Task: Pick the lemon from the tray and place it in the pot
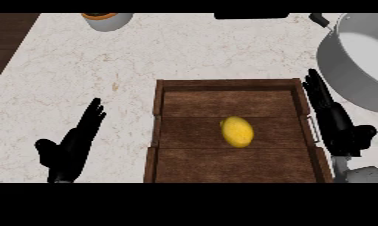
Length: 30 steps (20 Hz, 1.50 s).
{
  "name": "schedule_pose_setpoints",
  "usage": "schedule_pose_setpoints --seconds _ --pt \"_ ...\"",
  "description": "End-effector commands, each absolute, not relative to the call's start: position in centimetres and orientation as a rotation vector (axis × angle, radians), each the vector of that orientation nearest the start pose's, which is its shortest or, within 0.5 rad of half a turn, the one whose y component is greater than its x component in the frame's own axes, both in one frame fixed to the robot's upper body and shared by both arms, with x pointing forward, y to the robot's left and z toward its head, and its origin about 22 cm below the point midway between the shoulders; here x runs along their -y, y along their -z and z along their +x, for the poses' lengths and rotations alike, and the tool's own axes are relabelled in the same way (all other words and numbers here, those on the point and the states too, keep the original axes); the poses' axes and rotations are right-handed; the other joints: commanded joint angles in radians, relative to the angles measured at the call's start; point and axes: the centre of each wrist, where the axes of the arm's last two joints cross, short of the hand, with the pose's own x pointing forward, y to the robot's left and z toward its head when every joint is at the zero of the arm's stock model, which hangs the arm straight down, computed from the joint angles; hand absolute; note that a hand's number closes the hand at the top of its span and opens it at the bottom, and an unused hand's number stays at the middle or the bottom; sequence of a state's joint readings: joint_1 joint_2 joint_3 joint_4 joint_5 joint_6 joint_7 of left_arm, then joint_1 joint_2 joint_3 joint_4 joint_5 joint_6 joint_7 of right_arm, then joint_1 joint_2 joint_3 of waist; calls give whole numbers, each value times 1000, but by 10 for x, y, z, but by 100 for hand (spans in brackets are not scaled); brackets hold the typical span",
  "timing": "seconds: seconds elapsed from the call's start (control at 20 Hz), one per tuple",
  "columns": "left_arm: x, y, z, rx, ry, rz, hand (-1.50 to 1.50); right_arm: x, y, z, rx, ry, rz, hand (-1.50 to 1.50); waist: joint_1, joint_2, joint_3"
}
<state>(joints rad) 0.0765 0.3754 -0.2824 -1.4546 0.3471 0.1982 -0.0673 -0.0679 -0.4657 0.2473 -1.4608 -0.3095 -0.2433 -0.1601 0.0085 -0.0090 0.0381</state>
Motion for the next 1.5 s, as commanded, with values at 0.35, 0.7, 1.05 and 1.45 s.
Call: schedule_pose_setpoints --seconds 0.35,0.7,1.05,1.45 --pt "-235 -5 242 1683 -34 111 0 339 -105 291 2263 -316 -339 -150 -18 9 -36" --pt "-224 -9 242 1691 -40 105 0 307 -51 256 2566 -311 157 -150 -18 6 -37" --pt "-230 -3 240 1687 -49 122 0 338 -95 215 2391 -735 8 -150 -27 4 -40" --pt "-239 -3 239 1682 -43 122 0 315 -116 199 2004 -1265 -278 -150 -17 4 -42"
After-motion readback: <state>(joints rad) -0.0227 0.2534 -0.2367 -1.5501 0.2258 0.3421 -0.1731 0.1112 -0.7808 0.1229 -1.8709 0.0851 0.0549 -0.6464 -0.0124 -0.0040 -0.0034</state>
